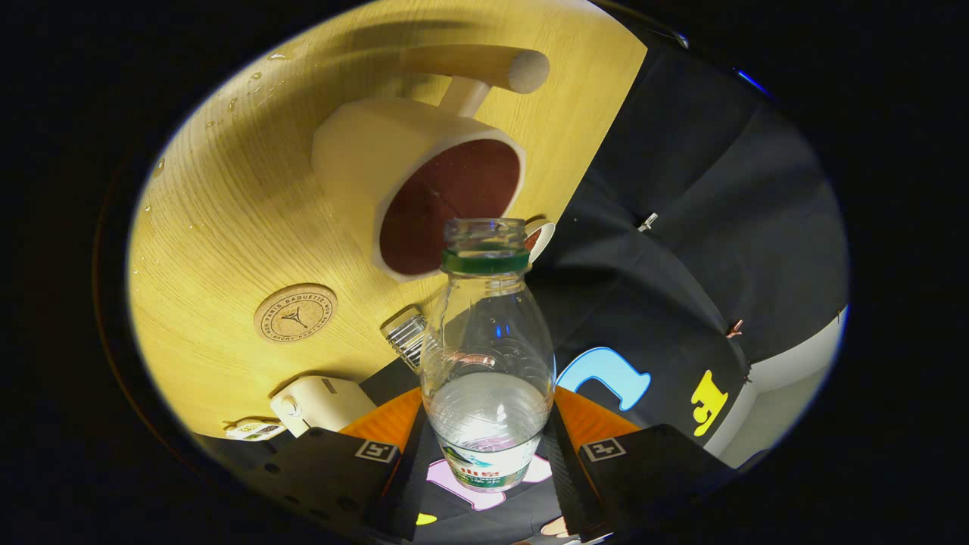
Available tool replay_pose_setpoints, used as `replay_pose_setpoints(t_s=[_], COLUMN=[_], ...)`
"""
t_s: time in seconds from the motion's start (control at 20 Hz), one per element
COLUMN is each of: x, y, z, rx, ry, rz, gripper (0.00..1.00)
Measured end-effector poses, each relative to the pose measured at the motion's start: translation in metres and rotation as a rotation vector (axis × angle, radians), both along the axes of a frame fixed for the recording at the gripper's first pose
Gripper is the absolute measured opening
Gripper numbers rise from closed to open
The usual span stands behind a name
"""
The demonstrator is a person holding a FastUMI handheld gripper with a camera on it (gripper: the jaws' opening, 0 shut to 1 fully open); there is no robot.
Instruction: Take the bottle from table, then pour the juice into the cup, finally place the bottle on the coaster
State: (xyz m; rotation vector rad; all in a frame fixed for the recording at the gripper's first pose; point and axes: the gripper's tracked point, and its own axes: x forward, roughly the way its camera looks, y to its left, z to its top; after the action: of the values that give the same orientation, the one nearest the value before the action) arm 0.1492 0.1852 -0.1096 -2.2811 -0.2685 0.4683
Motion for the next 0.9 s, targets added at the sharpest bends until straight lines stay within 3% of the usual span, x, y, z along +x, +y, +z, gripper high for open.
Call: replay_pose_setpoints(t_s=[0.2, 0.45, 0.7, 0.9], x=[0.0, 0.004, -0.001, -0.007], y=[-0.005, -0.02, -0.04, -0.05], z=[0.003, 0.003, 0.008, 0.022], rx=[0.037, 0.168, 0.461, 0.73], ry=[0.007, 0.041, 0.152, 0.222], rz=[-0.022, -0.081, -0.25, -0.33], gripper=[0.73, 0.73, 0.73, 0.73])
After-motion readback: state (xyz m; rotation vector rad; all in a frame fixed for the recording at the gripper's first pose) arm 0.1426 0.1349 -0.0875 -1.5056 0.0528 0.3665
